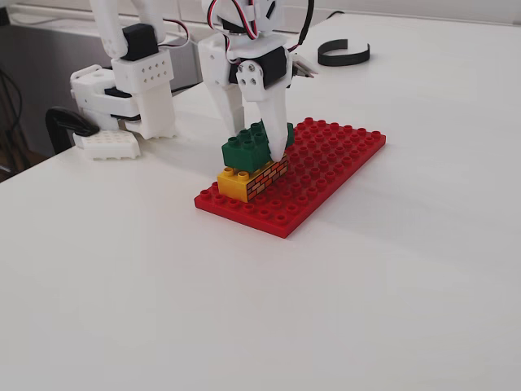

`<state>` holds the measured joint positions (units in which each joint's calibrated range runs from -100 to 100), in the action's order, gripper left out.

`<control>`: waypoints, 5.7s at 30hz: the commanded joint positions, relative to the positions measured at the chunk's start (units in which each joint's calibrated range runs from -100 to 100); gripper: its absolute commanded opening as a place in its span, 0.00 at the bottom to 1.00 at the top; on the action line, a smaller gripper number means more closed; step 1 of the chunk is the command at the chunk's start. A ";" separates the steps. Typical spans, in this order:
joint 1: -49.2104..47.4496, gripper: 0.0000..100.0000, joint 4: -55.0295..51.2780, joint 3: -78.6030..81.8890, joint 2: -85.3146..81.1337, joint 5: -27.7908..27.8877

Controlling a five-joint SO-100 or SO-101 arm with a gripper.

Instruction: Grab the loose lego brick and stack it on top of the fixed one.

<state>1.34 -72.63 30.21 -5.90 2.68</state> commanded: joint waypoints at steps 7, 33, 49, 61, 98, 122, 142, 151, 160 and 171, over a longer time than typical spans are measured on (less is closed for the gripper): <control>4.53 0.06 0.21 0.47 -2.23 1.14; 2.89 0.06 1.77 3.36 -2.14 1.09; 3.12 0.07 3.41 4.63 -2.14 1.14; 3.12 0.27 5.24 5.99 -2.06 1.50; -0.96 0.30 -23.73 -28.13 -3.24 0.04; -0.37 0.01 -9.94 9.25 -75.55 1.30; 0.00 0.01 -3.78 58.66 -93.67 0.93; 4.97 0.01 -2.22 62.64 -93.50 0.82; 4.97 0.01 -2.22 62.64 -93.50 0.82; 4.97 0.01 -2.22 62.64 -93.50 0.82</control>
<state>6.01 -74.35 92.80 -99.15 3.35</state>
